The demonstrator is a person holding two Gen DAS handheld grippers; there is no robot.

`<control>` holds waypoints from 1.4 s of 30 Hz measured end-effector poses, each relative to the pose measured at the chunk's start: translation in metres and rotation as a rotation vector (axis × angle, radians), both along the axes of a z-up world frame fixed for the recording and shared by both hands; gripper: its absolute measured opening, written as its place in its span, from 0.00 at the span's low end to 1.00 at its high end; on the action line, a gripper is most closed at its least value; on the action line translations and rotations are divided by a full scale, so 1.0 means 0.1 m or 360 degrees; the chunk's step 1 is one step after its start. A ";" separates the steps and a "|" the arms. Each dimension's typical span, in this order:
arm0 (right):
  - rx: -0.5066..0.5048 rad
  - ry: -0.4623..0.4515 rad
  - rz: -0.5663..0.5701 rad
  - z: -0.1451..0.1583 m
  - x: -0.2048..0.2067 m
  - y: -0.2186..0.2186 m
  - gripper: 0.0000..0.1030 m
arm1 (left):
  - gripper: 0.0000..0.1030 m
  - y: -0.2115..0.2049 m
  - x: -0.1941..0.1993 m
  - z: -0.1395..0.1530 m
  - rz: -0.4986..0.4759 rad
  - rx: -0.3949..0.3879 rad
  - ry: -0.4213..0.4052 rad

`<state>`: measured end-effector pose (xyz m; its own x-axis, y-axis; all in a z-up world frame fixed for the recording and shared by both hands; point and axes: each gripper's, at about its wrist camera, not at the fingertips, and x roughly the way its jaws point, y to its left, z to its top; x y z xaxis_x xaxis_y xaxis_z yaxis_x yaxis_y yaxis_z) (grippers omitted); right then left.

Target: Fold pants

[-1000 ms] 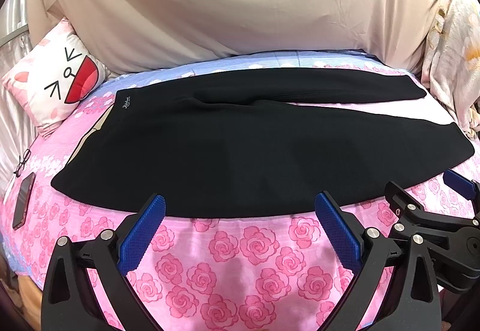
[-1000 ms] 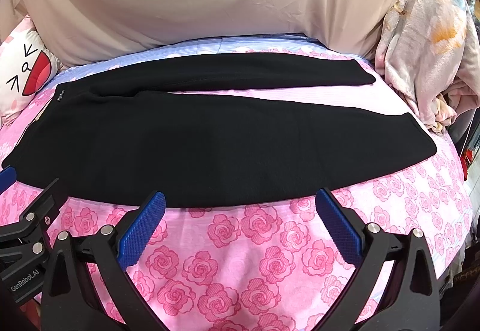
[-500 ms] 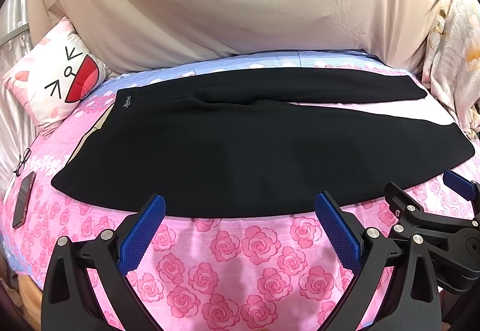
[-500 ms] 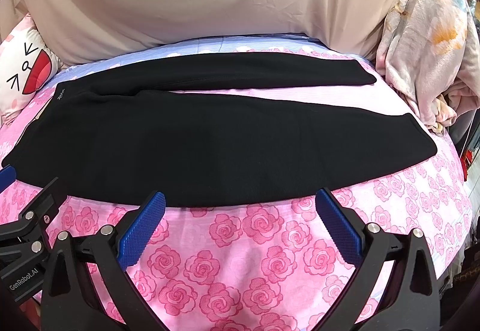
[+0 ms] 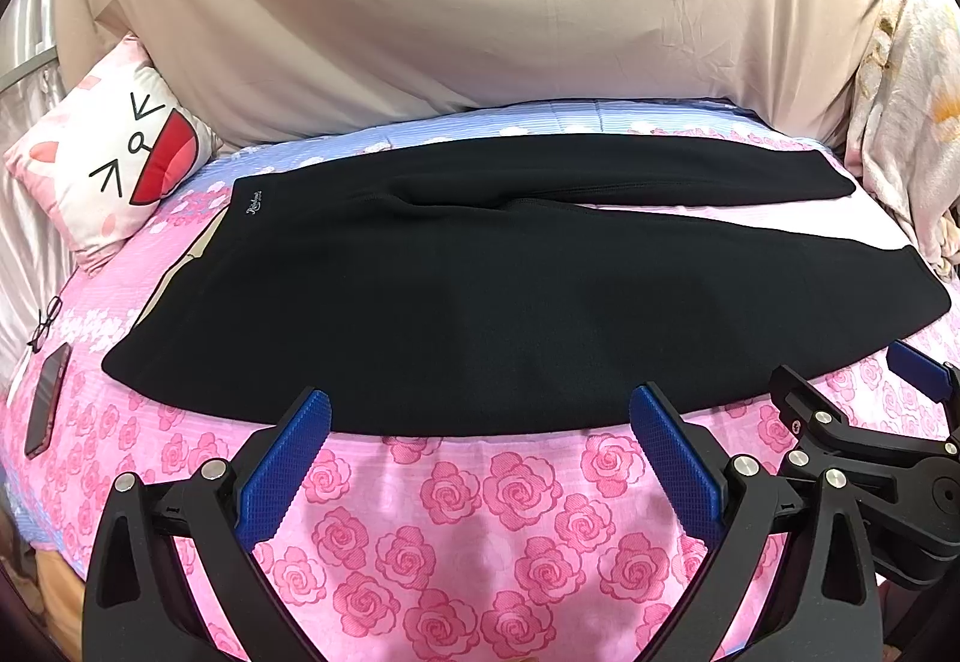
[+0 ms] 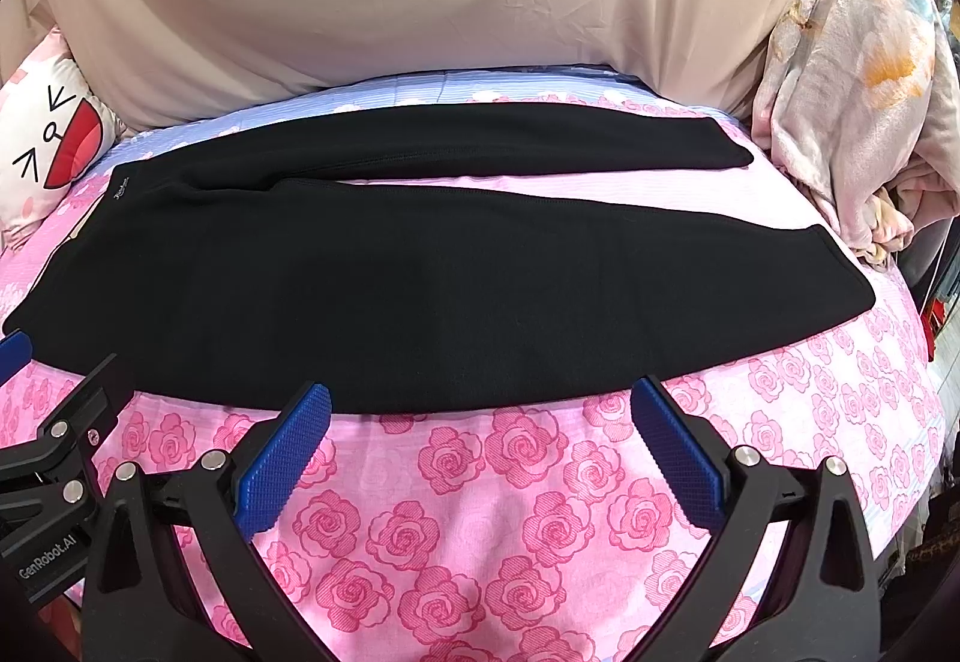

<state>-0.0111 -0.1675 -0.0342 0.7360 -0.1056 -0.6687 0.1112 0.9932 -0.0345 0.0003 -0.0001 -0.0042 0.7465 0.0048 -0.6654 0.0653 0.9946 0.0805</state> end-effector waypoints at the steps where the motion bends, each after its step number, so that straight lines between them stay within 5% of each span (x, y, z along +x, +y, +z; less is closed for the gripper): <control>1: 0.0000 -0.0001 -0.0001 0.00 0.00 0.00 0.95 | 0.95 0.00 0.00 0.00 0.0000 0.0000 0.0000; 42: 0.0033 0.0025 0.0005 -0.05 0.07 -0.07 0.95 | 0.95 -0.04 0.09 -0.03 -0.0008 0.0021 0.0021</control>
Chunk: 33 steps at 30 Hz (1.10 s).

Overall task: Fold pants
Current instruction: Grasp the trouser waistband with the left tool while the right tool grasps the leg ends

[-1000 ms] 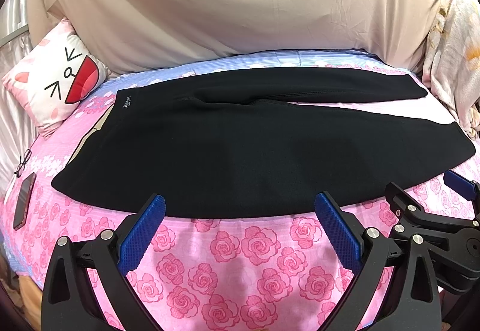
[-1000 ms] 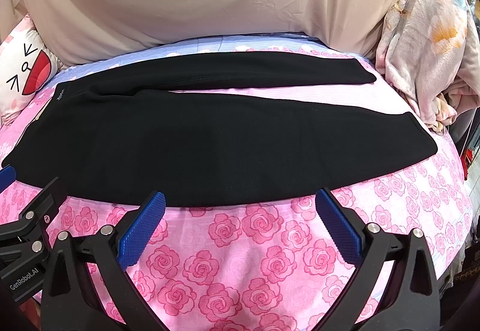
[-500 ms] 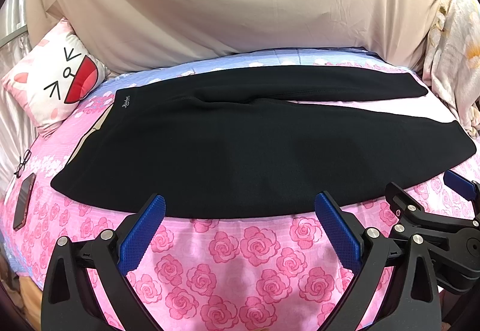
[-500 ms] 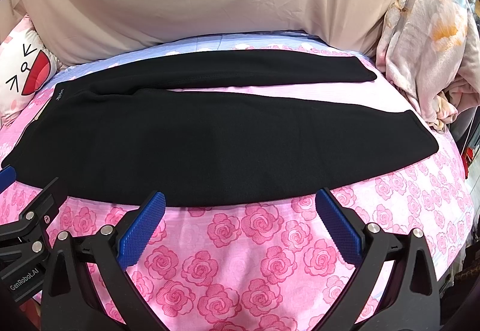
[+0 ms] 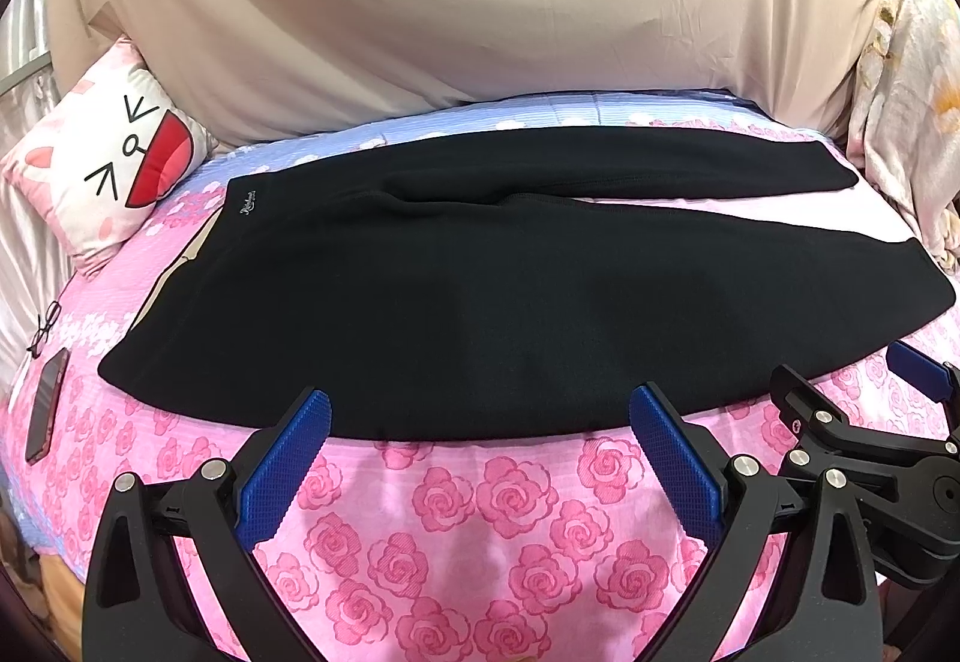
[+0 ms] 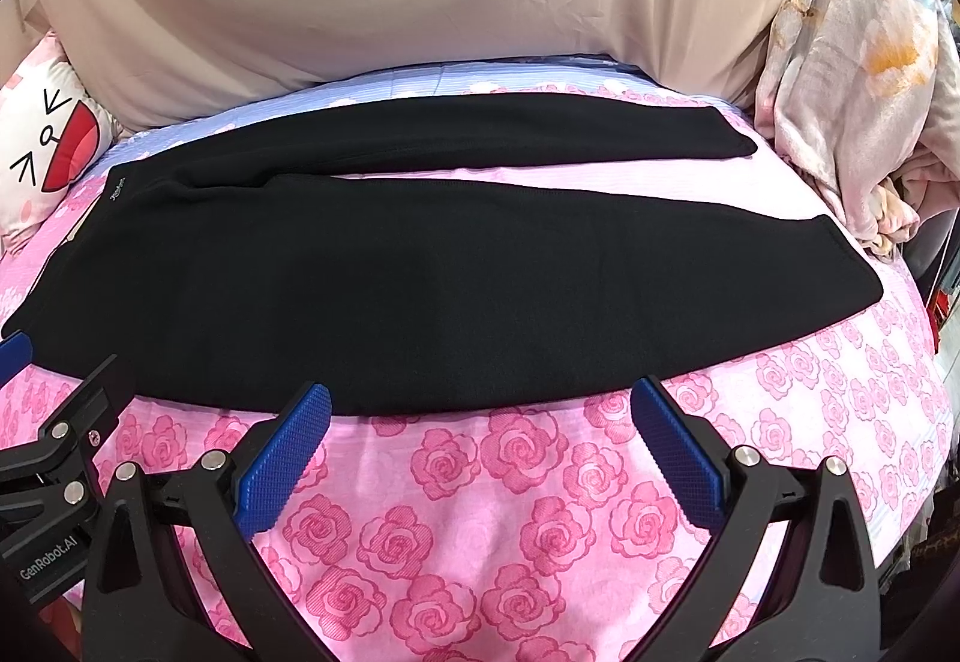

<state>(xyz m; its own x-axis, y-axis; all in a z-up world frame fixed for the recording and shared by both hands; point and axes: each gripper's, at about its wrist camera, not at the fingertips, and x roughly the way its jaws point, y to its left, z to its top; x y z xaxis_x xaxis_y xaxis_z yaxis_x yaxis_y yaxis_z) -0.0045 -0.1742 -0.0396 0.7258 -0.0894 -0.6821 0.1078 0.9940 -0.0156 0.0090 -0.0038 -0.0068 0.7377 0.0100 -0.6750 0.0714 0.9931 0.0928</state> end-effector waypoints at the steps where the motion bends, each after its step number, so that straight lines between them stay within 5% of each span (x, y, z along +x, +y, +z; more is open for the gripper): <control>1: -0.0001 -0.0002 0.0009 0.01 0.01 -0.01 0.95 | 0.95 0.00 0.01 0.00 -0.0001 0.0009 -0.0002; 7: -0.0038 -0.0149 -0.0046 0.37 0.34 -0.65 0.95 | 0.95 0.35 0.42 0.20 0.0051 -0.0064 -0.0042; 12: 0.0038 -0.0251 -0.0063 0.72 1.14 -1.73 0.95 | 0.95 0.95 1.13 0.43 0.0321 0.0026 -0.0139; 17: 0.0095 0.0054 -0.0161 0.61 2.36 -2.69 0.95 | 0.95 1.57 1.94 0.49 0.0470 -0.0035 -0.0155; 22: 0.0076 0.0083 -0.0252 0.49 3.05 -3.29 0.95 | 0.95 2.27 2.74 0.33 0.0692 -0.0084 -0.0009; 26: 0.0066 0.0168 -0.0244 0.33 3.39 -3.53 0.95 | 0.95 2.62 3.11 0.16 0.0794 -0.0102 0.0089; 33: -0.0014 0.0265 -0.0185 0.05 3.68 -3.61 0.95 | 0.95 2.85 3.53 -0.20 0.0734 -0.0164 0.0275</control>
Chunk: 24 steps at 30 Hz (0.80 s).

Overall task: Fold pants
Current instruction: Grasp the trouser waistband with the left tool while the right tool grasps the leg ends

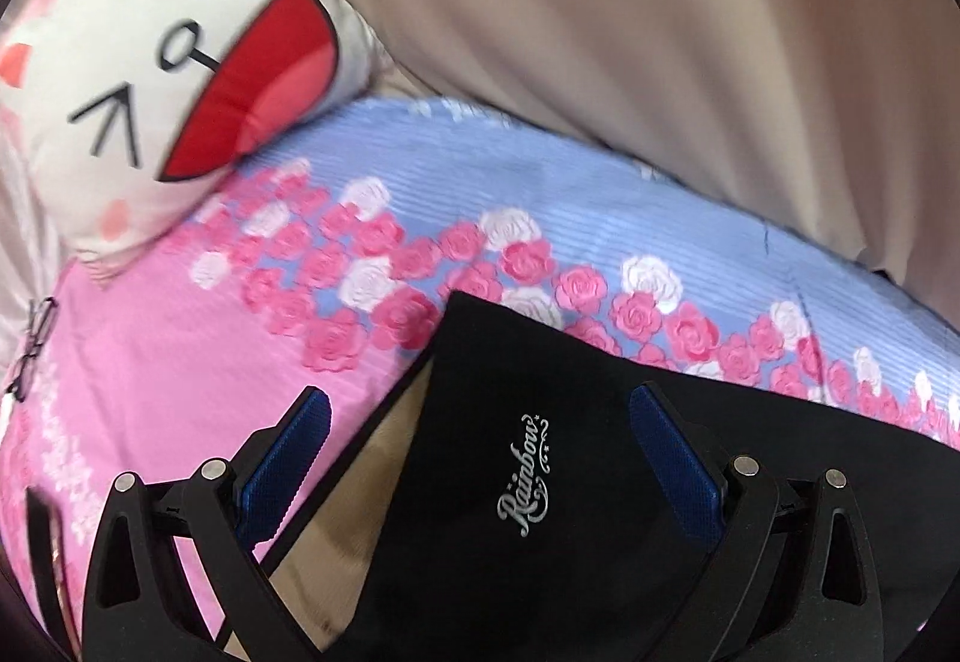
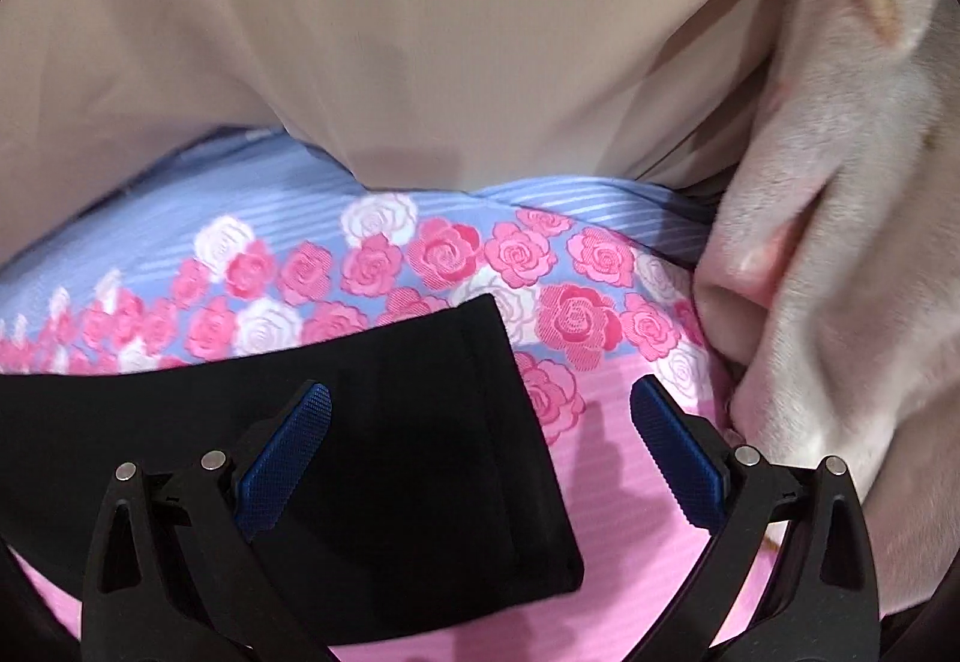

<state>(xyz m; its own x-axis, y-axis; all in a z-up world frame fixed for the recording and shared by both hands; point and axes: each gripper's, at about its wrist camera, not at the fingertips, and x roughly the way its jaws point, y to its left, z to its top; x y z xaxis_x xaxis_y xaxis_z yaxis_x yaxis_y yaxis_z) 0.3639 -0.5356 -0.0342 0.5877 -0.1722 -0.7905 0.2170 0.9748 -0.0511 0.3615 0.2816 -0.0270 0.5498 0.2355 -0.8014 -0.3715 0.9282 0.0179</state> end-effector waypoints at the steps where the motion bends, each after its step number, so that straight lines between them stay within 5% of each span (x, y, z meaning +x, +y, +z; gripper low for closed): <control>1: 0.0005 0.0014 0.0005 -0.04 0.03 0.00 0.95 | 0.95 0.01 0.03 -0.04 0.0003 0.0004 0.0021; 10: 0.0121 -0.0004 0.0079 -0.21 0.14 -0.06 0.93 | 0.95 0.13 0.28 -0.25 -0.0003 0.0103 0.0094; 17: 0.0154 -0.0029 0.0139 -0.19 0.18 0.07 0.61 | 0.91 0.28 0.48 -0.28 0.0003 -0.0018 0.0097; 19: 0.0172 -0.0038 0.0147 -0.18 0.17 0.08 0.45 | 0.46 0.28 0.48 -0.26 -0.0029 -0.0088 0.0063; 22: 0.0196 -0.0062 0.0162 -0.13 0.14 0.14 0.24 | 0.25 0.27 0.45 -0.21 -0.0006 -0.0133 0.0049; 24: 0.0194 -0.0085 0.0170 -0.06 0.10 0.16 0.16 | 0.23 0.23 0.40 -0.12 -0.0025 -0.0120 0.0018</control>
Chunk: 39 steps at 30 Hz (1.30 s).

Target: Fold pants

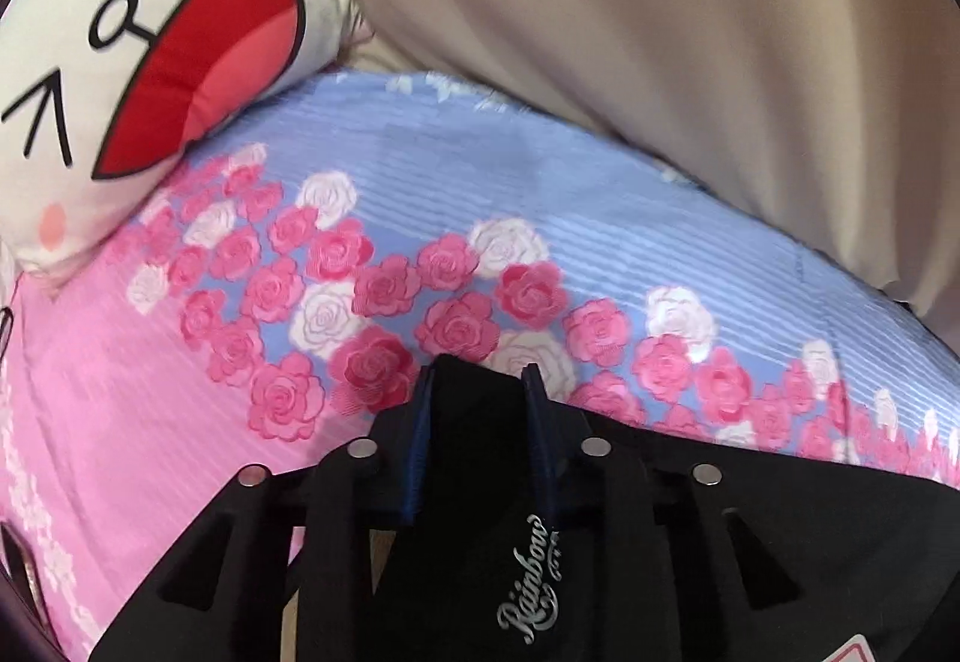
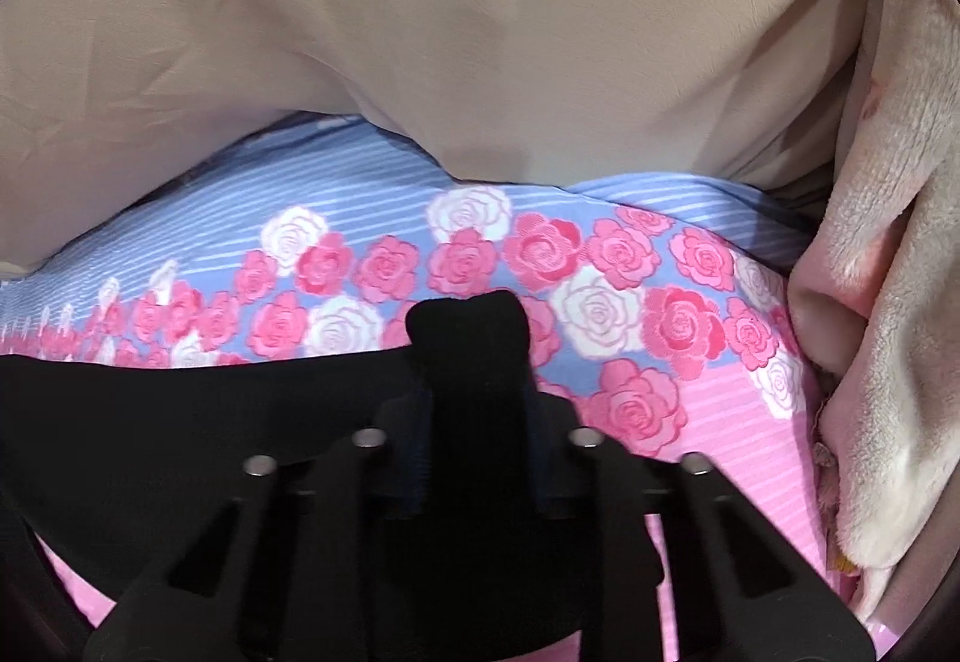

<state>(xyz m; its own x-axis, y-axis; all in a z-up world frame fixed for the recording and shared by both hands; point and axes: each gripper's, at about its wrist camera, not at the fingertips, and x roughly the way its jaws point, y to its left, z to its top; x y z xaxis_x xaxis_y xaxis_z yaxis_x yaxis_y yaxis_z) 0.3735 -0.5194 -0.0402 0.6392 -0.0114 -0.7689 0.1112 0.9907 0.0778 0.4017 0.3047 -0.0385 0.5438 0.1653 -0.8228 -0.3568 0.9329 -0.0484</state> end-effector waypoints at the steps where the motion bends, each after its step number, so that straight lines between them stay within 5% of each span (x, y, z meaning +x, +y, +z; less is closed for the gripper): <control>1: -0.0010 -0.0017 -0.0002 0.07 -0.08 0.03 0.16 | 0.23 -0.02 -0.04 0.06 -0.0009 0.0000 -0.0028; 15: 0.0019 -0.0406 0.0069 1.19 -1.24 0.18 0.15 | 0.22 -0.28 -1.21 1.37 -0.0245 -0.0010 -0.0366; 23: -0.0024 -0.0636 0.0147 1.50 -2.36 0.30 0.15 | 0.22 -0.36 -2.29 1.63 -0.0364 0.0062 -0.0452; 30: -0.0017 -0.0552 0.0159 0.98 -3.11 0.20 0.15 | 0.23 -0.15 -3.12 1.12 -0.0328 0.0083 -0.0291; 36: 0.0016 -0.0384 0.0114 0.30 -3.32 0.16 0.16 | 0.22 0.04 -3.43 0.24 -0.0209 0.0124 0.0028; 39: 0.0049 -0.0347 0.0078 0.10 -3.36 0.13 0.16 | 0.21 0.16 -3.57 0.12 -0.0082 0.0157 0.0078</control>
